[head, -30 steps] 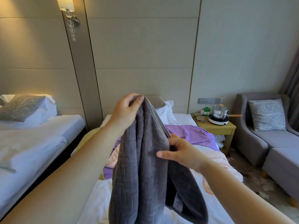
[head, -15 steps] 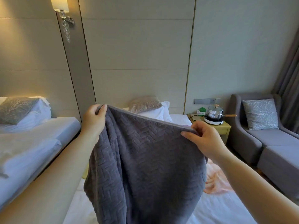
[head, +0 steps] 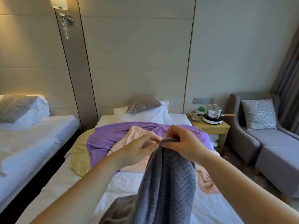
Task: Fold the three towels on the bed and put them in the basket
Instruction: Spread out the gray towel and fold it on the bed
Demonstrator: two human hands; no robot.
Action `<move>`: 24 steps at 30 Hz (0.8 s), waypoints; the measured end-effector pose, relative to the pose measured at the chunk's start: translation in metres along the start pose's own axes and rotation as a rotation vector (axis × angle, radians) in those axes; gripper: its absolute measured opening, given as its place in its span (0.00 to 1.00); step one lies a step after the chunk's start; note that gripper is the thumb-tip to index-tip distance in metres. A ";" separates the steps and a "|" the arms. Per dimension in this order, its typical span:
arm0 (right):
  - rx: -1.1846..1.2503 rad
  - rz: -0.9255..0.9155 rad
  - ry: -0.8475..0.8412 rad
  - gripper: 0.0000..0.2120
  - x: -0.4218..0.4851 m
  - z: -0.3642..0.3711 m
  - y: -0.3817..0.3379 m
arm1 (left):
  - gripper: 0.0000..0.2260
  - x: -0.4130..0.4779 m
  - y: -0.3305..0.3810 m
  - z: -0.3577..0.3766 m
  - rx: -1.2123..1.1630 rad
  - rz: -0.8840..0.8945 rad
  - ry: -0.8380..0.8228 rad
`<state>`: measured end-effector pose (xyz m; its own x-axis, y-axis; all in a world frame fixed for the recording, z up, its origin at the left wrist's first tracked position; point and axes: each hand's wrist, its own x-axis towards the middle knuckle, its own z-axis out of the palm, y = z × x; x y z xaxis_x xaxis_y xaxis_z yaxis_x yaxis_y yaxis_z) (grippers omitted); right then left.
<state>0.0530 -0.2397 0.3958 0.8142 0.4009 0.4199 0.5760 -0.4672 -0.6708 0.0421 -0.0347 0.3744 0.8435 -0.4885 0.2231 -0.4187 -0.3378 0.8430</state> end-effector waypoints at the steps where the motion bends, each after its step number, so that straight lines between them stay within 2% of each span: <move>1: 0.023 0.014 0.018 0.10 -0.001 -0.001 0.002 | 0.06 -0.001 -0.004 0.003 -0.038 -0.006 0.006; 4: 0.049 0.025 0.011 0.10 -0.005 -0.005 0.004 | 0.04 0.000 -0.007 0.016 -0.075 -0.006 0.043; 8: 0.068 0.072 0.007 0.06 -0.009 -0.007 0.010 | 0.13 0.008 0.000 0.019 -0.021 0.058 0.221; 13: 0.078 0.194 -0.105 0.07 -0.020 -0.007 0.024 | 0.13 0.011 0.007 0.002 0.037 0.059 0.374; 17: -0.019 0.227 -0.167 0.10 -0.024 -0.006 0.030 | 0.17 0.010 0.012 -0.006 -0.001 0.030 0.331; 20: 0.265 0.240 -0.288 0.22 -0.022 -0.005 0.022 | 0.17 0.008 0.017 -0.006 -0.027 0.059 0.276; 22: 0.393 0.227 -0.359 0.23 -0.021 -0.004 0.016 | 0.16 0.007 0.019 -0.006 -0.036 0.075 0.255; 24: 0.424 0.233 -0.375 0.22 -0.020 -0.005 0.014 | 0.16 0.006 0.019 -0.007 -0.035 0.072 0.267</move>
<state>0.0446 -0.2581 0.3810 0.7897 0.6122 0.0404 0.2437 -0.2525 -0.9364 0.0418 -0.0387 0.3955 0.8726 -0.2797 0.4004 -0.4730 -0.2800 0.8354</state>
